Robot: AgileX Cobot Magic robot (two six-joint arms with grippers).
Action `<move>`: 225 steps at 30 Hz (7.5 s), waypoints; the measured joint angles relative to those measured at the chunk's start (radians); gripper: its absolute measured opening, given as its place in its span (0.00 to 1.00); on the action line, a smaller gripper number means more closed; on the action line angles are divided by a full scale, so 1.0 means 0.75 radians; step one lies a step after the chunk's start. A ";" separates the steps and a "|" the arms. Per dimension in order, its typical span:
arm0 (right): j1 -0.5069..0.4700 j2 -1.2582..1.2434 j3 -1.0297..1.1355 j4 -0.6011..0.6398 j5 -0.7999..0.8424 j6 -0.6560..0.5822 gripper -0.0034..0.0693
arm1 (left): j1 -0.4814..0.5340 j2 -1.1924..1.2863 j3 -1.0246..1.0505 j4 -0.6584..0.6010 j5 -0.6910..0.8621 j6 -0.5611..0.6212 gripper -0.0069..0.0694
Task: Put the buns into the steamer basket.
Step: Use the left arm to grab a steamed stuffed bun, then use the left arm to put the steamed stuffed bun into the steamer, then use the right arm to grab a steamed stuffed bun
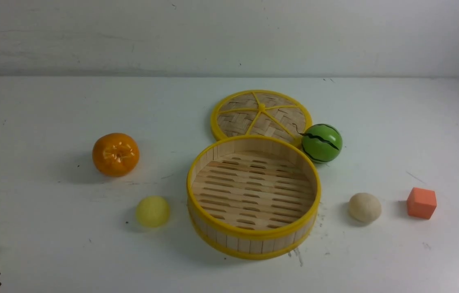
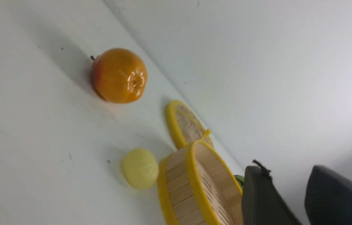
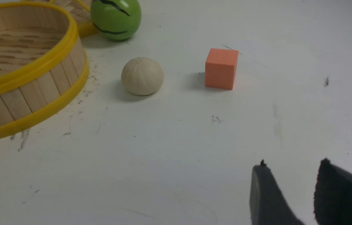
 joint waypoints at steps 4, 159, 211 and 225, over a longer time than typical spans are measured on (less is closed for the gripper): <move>0.000 0.000 0.000 0.000 0.000 0.000 0.38 | 0.000 0.025 -0.224 0.066 0.291 0.143 0.18; 0.000 0.000 0.000 0.000 0.000 0.002 0.38 | -0.477 2.181 -2.365 0.471 1.344 0.423 0.07; 0.000 0.076 -0.210 0.771 -0.094 -0.036 0.22 | -0.477 0.287 -0.312 0.231 0.201 0.524 0.07; 0.000 1.014 -1.036 0.321 0.726 -0.158 0.06 | -0.477 0.287 -0.311 0.231 0.285 0.524 0.07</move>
